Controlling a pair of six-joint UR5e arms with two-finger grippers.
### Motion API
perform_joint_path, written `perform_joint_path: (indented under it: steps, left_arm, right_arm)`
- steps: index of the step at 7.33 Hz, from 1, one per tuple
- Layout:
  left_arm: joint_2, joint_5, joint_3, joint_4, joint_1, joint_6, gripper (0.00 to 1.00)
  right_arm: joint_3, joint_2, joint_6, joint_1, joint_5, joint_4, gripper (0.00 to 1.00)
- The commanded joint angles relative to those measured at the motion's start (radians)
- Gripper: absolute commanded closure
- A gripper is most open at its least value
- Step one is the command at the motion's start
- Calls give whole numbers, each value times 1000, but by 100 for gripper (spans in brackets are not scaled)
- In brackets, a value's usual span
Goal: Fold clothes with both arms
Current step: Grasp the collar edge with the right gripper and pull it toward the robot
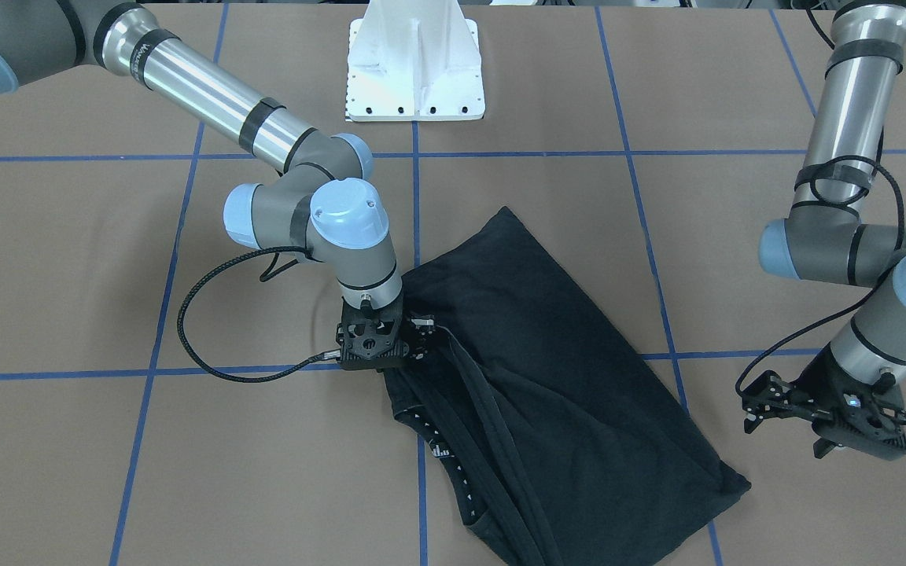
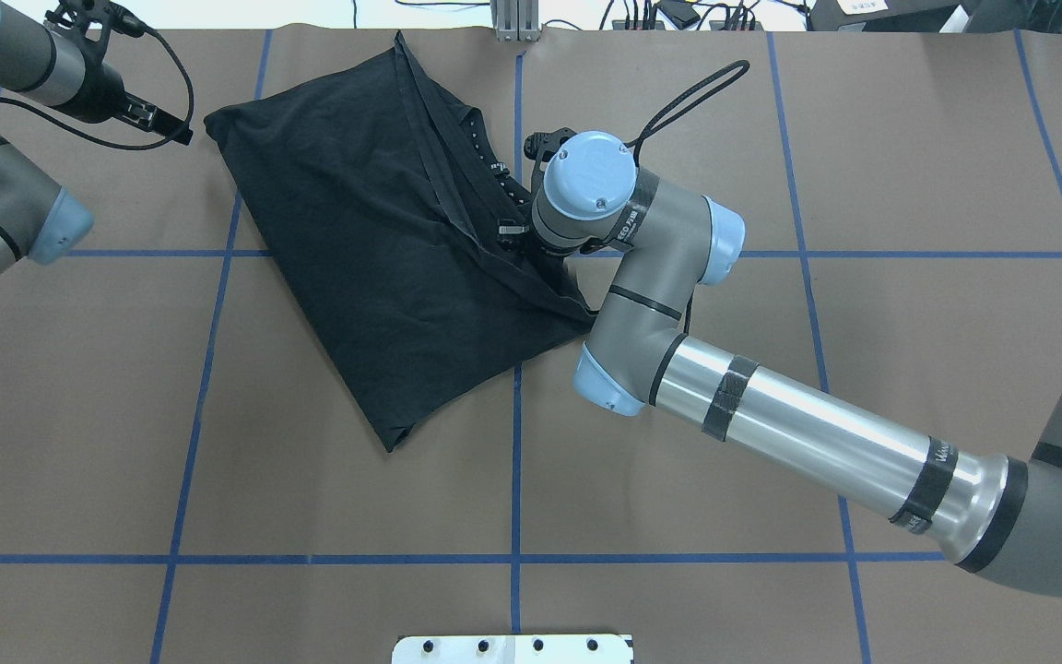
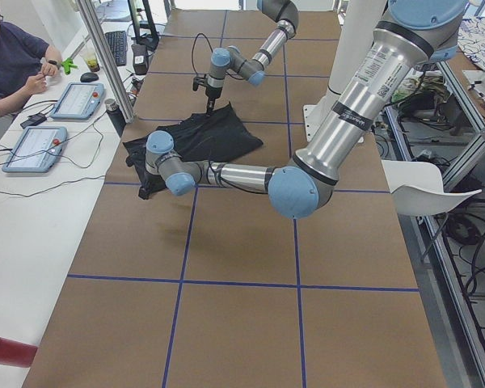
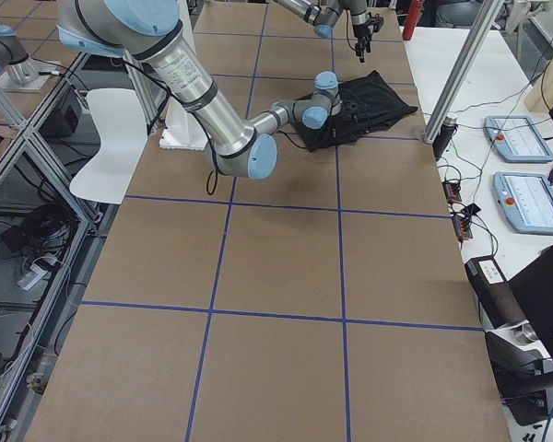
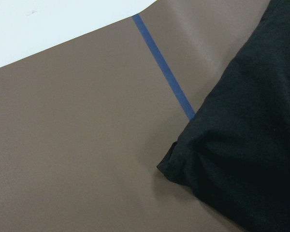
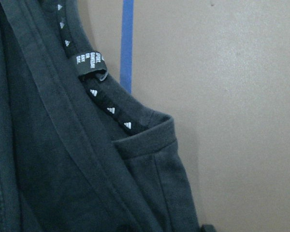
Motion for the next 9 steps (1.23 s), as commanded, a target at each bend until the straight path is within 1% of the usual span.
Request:
perform_joint_path:
  steps: [1, 5, 6, 7, 8, 9]
  left_arm:
    - [3, 0, -1, -1, 2, 0, 0]
    - [3, 0, -1, -1, 2, -24, 0]
    - [1, 0, -1, -1, 3, -40, 0]
    - [1, 0, -2, -3, 3, -40, 0]
    - [1, -2, -4, -3, 3, -40, 0]
    - [1, -2, -5, -3, 3, -40, 0]
  right_arm:
    - [4, 0, -11, 0, 1, 3, 100]
    - [24, 0, -11, 5, 8, 0, 100]
    - [54, -6, -10, 0, 14, -8, 100]
    - [106, -35, -1, -10, 17, -12, 100]
    - [202, -96, 5, -13, 15, -41, 100]
    - [335, -188, 7, -39, 9, -83, 100]
